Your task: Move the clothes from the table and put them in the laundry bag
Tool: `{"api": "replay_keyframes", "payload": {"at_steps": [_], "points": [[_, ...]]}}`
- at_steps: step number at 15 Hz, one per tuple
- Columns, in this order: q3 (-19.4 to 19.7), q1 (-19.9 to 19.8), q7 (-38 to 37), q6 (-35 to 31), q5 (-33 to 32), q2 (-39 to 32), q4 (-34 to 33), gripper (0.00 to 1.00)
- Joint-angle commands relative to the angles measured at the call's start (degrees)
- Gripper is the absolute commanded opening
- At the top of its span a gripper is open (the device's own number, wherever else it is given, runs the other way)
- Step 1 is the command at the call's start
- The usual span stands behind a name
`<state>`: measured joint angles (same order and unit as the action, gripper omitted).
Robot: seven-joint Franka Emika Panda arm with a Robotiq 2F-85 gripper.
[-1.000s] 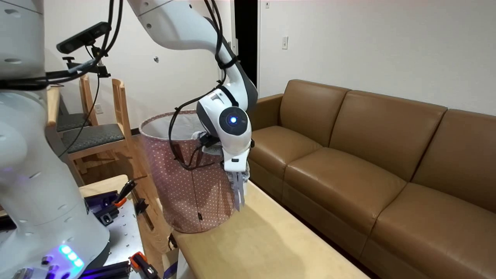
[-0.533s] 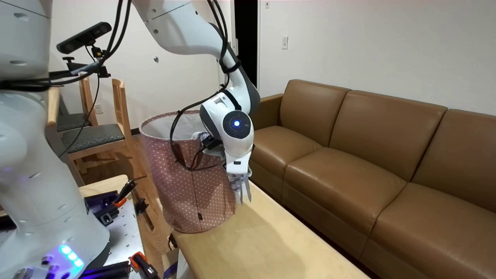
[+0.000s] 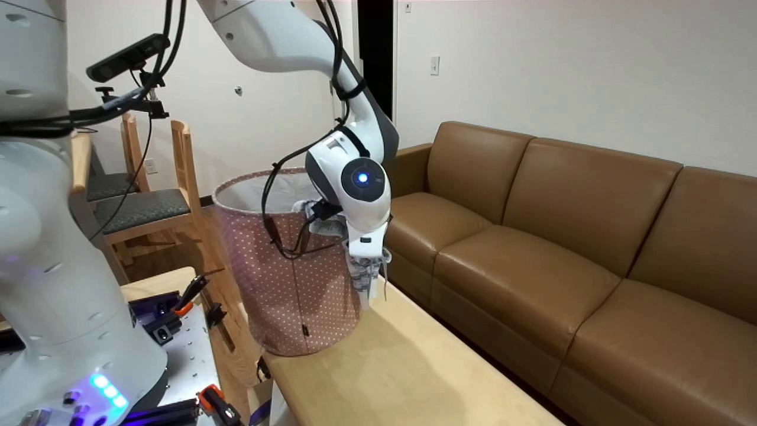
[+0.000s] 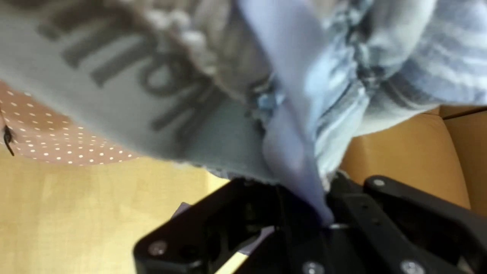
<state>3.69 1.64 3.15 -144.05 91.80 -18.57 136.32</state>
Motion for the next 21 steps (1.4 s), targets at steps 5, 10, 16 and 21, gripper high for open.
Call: {"api": "replay_keyframes", "payload": {"at_steps": [5, 10, 16, 21], "points": [[-2.9, 1.9, -3.6, -9.9, -0.7, 24.3, 8.6, 0.06], [-10.8, 6.6, -3.7, -22.0, -0.5, 38.3, 12.3, 0.06], [-27.8, 15.7, -9.1, -35.1, -7.0, 41.6, 15.5, 0.06], [-40.1, 12.2, -21.8, -37.3, -20.7, 30.2, 18.4, 0.06]]}}
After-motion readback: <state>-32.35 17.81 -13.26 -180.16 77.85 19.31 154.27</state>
